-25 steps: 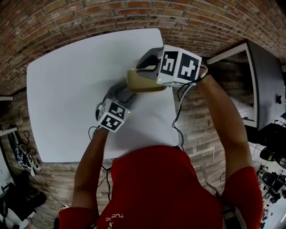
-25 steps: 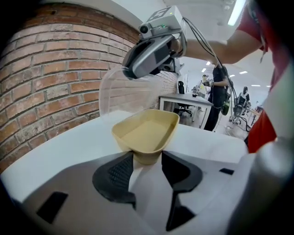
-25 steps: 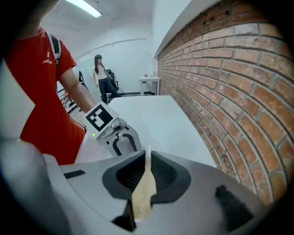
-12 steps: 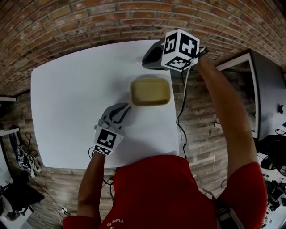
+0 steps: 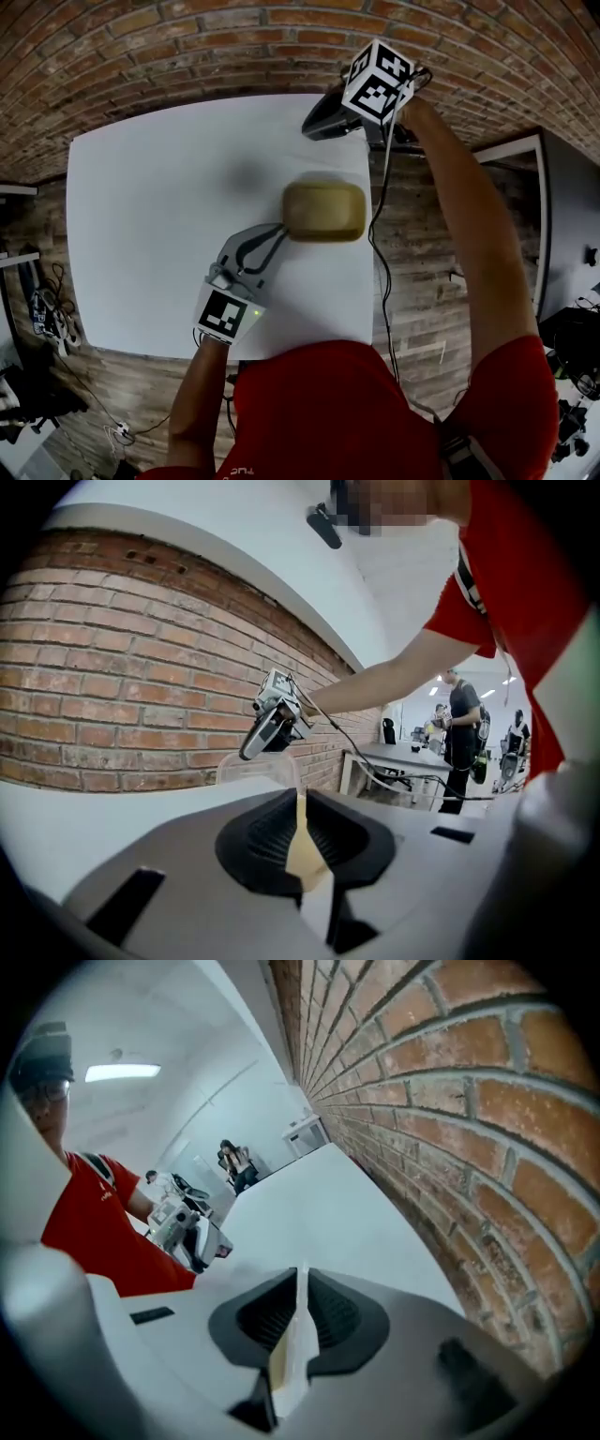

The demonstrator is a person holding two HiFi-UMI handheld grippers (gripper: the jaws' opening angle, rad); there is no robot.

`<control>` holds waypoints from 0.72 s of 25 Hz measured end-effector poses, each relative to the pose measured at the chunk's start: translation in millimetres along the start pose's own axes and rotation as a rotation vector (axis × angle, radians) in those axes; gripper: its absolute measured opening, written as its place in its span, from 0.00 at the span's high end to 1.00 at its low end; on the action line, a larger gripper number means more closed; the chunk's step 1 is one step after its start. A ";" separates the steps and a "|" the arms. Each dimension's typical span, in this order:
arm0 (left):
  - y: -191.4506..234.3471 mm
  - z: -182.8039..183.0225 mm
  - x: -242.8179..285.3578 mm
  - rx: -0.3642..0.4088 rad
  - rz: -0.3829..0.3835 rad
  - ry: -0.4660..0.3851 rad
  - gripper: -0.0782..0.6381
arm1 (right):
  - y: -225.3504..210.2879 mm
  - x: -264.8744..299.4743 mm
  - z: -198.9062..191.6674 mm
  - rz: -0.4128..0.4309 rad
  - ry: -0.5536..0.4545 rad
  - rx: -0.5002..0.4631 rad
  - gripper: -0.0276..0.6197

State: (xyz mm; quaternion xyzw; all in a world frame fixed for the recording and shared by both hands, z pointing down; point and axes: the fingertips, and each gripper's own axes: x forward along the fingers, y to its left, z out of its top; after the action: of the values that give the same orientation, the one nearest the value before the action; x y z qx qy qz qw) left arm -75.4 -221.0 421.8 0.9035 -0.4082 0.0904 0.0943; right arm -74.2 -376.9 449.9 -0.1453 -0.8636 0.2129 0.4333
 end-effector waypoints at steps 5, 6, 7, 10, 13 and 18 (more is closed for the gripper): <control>16.1 10.2 19.9 0.003 0.029 -0.011 0.83 | -32.0 7.5 -1.7 -0.176 0.042 -0.157 0.88; 18.8 12.0 24.7 0.010 0.031 -0.010 0.83 | -36.4 10.2 -2.6 -0.210 0.048 -0.188 0.88; 21.1 13.5 29.4 0.018 0.033 -0.009 0.83 | -40.0 12.7 -3.3 -0.245 0.051 -0.220 0.87; 26.6 16.0 41.1 0.029 0.041 -0.005 0.83 | -47.8 18.8 -6.1 -0.356 0.062 -0.326 0.87; 29.5 16.1 47.3 0.027 0.057 0.003 0.83 | -49.6 19.7 -6.3 -0.478 0.039 -0.428 0.76; 32.1 26.2 46.7 0.037 0.103 -0.013 0.83 | -13.6 -0.4 17.6 -0.647 -0.232 -0.541 0.74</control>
State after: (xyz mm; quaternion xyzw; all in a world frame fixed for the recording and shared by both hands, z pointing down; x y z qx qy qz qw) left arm -67.0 -281.9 410.8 0.8834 -0.4531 0.0966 0.0703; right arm -89.2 -393.2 446.9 0.0493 -0.9323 -0.1530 0.3241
